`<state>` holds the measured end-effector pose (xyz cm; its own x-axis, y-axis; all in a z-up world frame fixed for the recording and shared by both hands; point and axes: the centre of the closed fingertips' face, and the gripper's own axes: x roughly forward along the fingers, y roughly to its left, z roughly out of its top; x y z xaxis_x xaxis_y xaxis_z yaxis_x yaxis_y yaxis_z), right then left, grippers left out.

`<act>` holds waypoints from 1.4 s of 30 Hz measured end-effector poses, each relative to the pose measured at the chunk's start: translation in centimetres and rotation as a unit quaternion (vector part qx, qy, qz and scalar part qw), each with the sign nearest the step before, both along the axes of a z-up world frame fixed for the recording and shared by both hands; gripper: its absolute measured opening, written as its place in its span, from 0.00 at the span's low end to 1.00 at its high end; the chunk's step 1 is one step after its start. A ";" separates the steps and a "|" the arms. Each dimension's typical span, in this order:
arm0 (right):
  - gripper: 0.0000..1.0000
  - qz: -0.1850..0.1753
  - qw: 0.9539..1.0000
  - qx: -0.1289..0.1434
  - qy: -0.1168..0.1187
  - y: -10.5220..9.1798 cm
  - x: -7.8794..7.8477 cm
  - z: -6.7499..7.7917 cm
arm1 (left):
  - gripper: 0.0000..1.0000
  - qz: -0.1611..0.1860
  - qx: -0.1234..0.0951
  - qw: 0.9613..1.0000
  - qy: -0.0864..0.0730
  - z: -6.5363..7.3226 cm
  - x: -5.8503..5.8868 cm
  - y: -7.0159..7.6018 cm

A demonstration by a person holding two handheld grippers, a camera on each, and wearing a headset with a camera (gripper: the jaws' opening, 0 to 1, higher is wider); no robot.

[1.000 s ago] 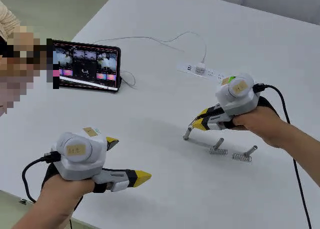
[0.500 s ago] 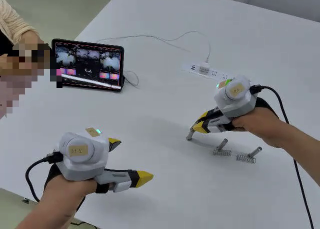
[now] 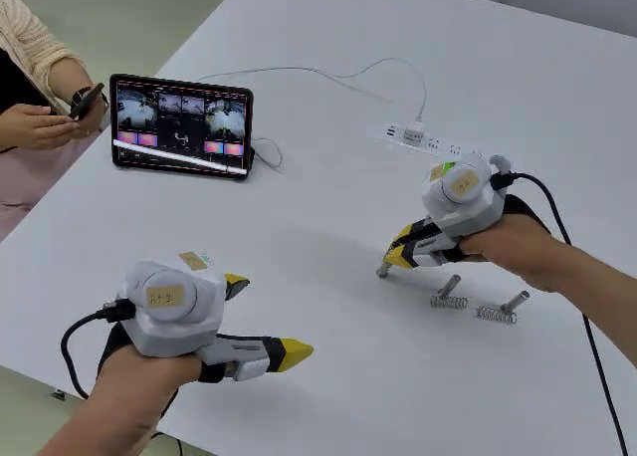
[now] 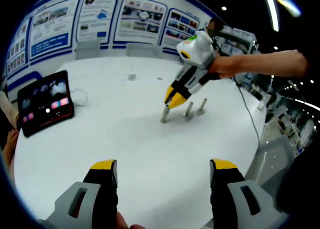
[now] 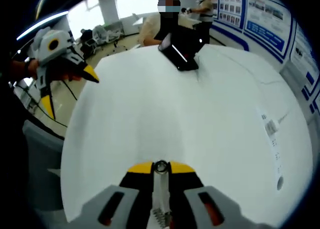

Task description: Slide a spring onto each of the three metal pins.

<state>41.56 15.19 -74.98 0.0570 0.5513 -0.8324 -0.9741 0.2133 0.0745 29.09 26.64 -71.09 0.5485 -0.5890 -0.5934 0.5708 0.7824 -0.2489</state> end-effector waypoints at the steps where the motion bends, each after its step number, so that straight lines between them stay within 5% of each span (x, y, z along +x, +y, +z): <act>1: 0.12 0.001 1.000 0.000 -0.001 0.0 0.0 -0.1 | 0.77 0.001 0.000 1.000 0.000 0.0 0.0 0.0; 28: 0.13 0.029 0.999 -0.024 -0.001 -0.1 -0.3 -2.7 | 0.76 0.007 0.003 1.000 0.005 -0.3 -0.3 0.4; 42: 0.20 0.019 0.999 -0.029 -0.006 -0.8 -0.4 -2.5 | 0.76 0.006 0.004 1.000 0.002 0.0 -0.4 0.3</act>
